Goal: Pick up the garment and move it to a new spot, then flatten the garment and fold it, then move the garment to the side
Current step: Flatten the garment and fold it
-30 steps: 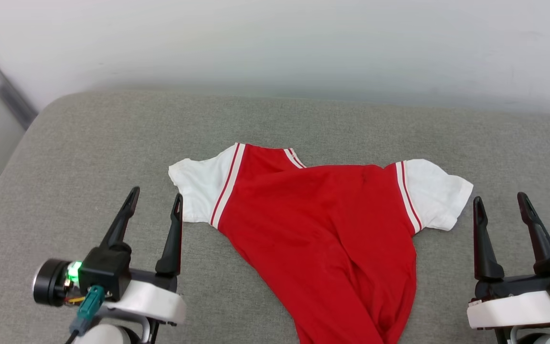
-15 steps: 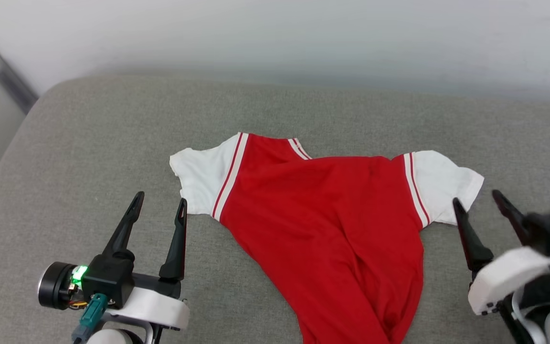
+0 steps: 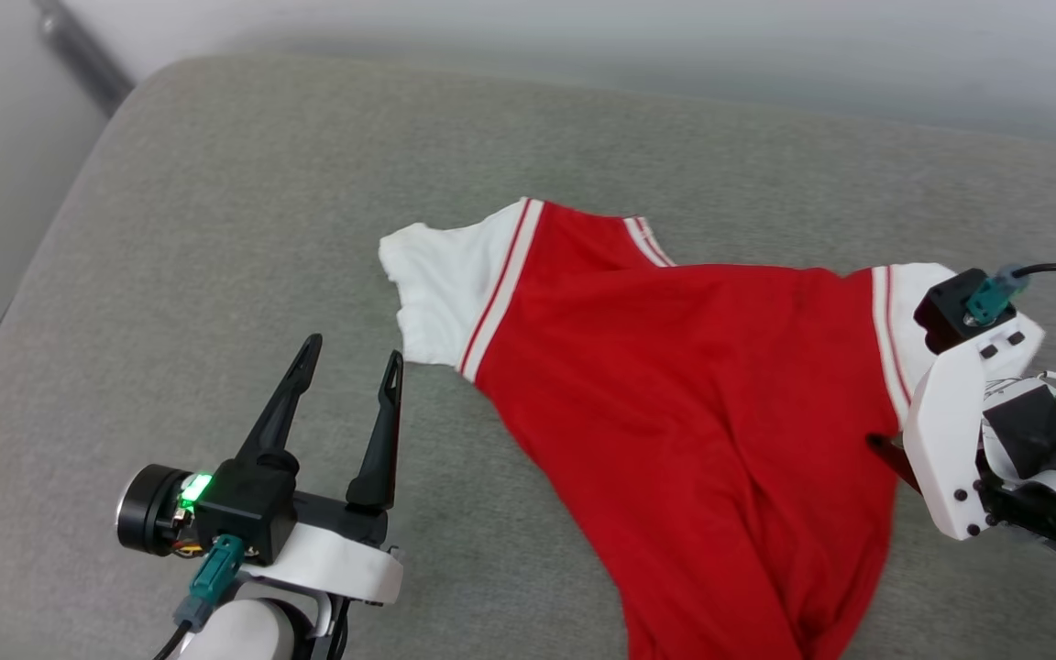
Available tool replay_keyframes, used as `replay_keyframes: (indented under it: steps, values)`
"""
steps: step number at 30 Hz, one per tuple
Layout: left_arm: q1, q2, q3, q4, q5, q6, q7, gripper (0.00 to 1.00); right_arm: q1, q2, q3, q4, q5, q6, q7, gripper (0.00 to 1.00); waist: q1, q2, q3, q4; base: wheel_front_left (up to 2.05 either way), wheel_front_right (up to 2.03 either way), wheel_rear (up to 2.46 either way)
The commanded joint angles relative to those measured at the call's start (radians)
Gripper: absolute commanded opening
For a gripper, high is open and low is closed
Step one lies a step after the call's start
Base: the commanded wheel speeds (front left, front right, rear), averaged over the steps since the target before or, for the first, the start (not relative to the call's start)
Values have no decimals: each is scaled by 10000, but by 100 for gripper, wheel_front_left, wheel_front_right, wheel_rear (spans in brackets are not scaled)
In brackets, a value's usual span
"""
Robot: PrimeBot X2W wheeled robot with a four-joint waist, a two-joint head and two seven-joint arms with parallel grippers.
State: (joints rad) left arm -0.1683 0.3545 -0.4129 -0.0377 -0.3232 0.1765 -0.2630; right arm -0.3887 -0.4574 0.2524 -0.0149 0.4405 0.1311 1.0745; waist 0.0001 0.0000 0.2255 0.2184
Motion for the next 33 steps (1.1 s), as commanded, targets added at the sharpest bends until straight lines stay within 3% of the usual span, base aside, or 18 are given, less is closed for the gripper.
replay_keyframes:
  steps: [1, 12, 14, 15, 26, 33]
  values:
    - [-92, -77, 39, 23, 79, -43, -25, 100, -156, -97, 101, 154, -27, -5, 84, 100, -1, 0, 249, 332, 0, 0, 0]
    - [-65, -528, 439, 285, 428, -480, -25, 100, 82, -366, 1043, 1849, 131, -5, 508, 100, -1, 0, 442, 1081, 0, 0, 0]
    - [-2, -591, 500, 353, 498, -528, -25, 100, 191, -458, 1251, 1951, 174, -4, 499, 26, -1, 0, 382, 1076, 0, 0, 0]
    - [37, -620, 533, 398, 519, -558, -25, 100, 240, -500, 1326, 1960, 223, -4, 470, 0, -1, 0, 327, 1050, 0, 0, 0]
    - [460, -712, 783, 711, 708, -834, -25, 100, 966, -1265, 2075, 821, 628, -5, 280, 0, -1, 0, -744, 349, 0, 0, 0]
    - [823, -632, 822, 826, 734, -893, -25, 100, 2258, -1501, 2341, 141, 770, -5, 358, 0, -1, 0, -1341, -20, 0, 0, 0]
